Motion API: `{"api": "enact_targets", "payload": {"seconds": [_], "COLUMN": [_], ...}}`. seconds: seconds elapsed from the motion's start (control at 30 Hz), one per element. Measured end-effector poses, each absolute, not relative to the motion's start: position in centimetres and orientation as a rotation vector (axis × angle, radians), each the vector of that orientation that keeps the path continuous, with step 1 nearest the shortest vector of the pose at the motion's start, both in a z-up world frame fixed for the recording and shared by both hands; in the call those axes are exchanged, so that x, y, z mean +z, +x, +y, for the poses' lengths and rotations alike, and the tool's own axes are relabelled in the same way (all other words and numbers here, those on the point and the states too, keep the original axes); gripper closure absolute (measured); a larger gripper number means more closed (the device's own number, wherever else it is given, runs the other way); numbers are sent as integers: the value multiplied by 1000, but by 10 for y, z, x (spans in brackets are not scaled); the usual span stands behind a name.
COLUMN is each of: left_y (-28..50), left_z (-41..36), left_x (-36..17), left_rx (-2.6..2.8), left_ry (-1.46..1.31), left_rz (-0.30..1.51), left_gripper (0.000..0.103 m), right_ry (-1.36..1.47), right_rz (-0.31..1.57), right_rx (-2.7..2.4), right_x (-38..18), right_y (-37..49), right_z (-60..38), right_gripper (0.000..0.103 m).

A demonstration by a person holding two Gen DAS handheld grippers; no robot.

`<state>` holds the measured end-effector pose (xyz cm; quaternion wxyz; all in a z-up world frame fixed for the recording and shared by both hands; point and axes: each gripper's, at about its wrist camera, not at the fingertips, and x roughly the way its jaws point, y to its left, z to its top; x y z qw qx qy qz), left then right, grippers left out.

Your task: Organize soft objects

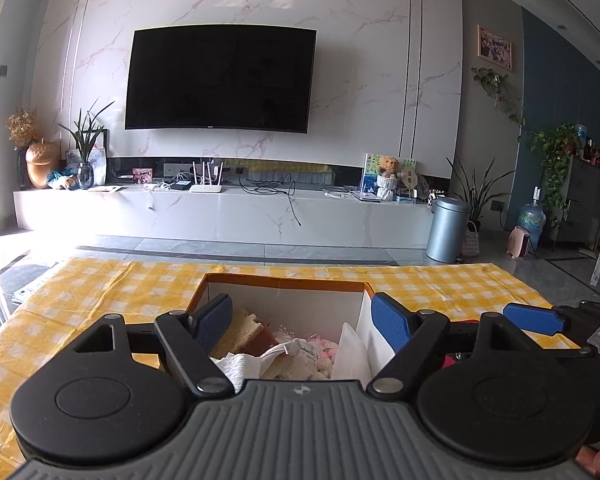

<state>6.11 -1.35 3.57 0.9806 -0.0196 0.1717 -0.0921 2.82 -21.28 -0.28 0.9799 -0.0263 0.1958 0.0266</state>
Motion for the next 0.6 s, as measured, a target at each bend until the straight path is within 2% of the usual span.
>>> {"api": "enact_targets", "payload": {"seconds": [0.6], "left_y": [60], "left_z": [-16], "left_x": [32], "left_rx": [-183], "left_ry": [-10], "left_rz": [360], "left_gripper": [12], "right_ry": [-79], "right_rz": [398], "right_rx": [58], "right_x": [-6], "right_y": [28], "right_z": [-208], "right_gripper": [32]}}
